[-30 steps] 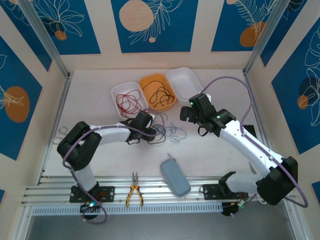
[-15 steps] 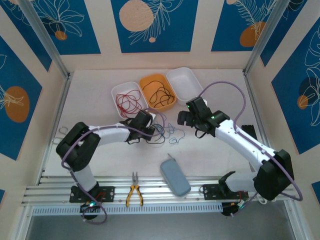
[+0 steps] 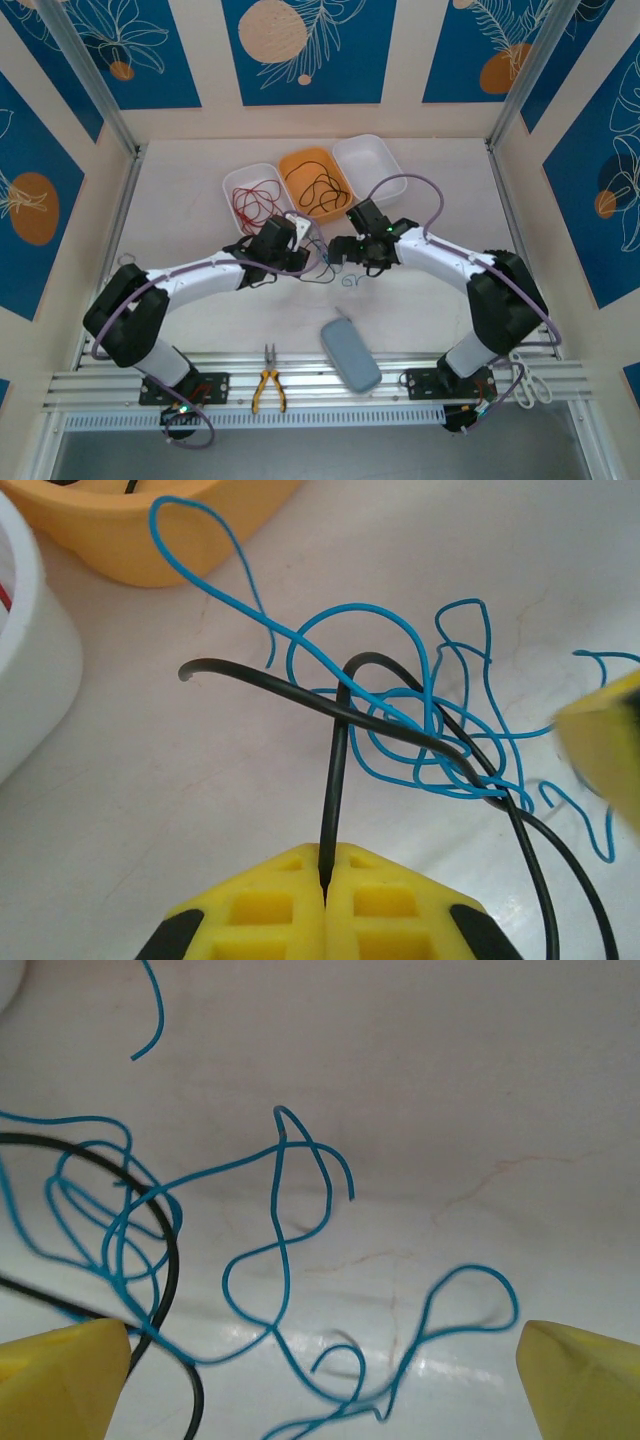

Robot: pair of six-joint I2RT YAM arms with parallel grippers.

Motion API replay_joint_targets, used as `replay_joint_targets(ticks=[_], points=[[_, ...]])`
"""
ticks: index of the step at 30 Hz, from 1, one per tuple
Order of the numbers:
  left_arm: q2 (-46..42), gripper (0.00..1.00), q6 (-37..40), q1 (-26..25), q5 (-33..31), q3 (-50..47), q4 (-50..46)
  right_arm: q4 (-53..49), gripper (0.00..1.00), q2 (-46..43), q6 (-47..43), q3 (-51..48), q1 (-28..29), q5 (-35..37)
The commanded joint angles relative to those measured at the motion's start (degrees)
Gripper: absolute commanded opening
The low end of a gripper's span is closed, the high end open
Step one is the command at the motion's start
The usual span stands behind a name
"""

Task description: Untangle the cables

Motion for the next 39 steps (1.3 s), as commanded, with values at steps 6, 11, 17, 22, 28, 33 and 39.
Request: replay_joint_targets(ticks=[6, 11, 17, 22, 28, 33, 39], points=[[-4.6, 0.0, 1.4, -0.9, 5.1, -1.4, 3.8, -2.5, 0.98, 7.9, 1.9, 4.1, 0.0, 1.9], [-7.0, 0.0, 2.2, -1.1, 7.0, -1.8, 4.9, -6.8, 0.95, 9.7, 4.9, 3.1, -1.5, 8.6], [-9.6, 0.0, 3.7, -1.5, 7.1, -1.1, 4.2, -7.7, 0.91, 7.8, 7.4, -1.8, -5.8, 11.4], [-12.3, 0.0, 6.0, -2.2, 7.4, -1.0, 4.4, -6.6, 0.69, 4.1, 8.1, -6.3, -11.2, 10.3], [-15.3, 0.0, 8.8, -2.4, 5.9, -0.4, 3.2, -4.5, 0.26, -2.6, 7.5, -11.8, -17.4, 7.7], [-18.6, 0.0, 12.2, -2.6, 4.5, 0.2, 2.3, -4.6, 0.06, -7.6, 7.3, -15.2, -21.9, 6.8], [-21.5, 0.0, 15.8, -2.5, 2.5, 2.0, 0.8, -6.7, 0.13, -14.1, 6.5, -16.3, -23.3, 7.9]])
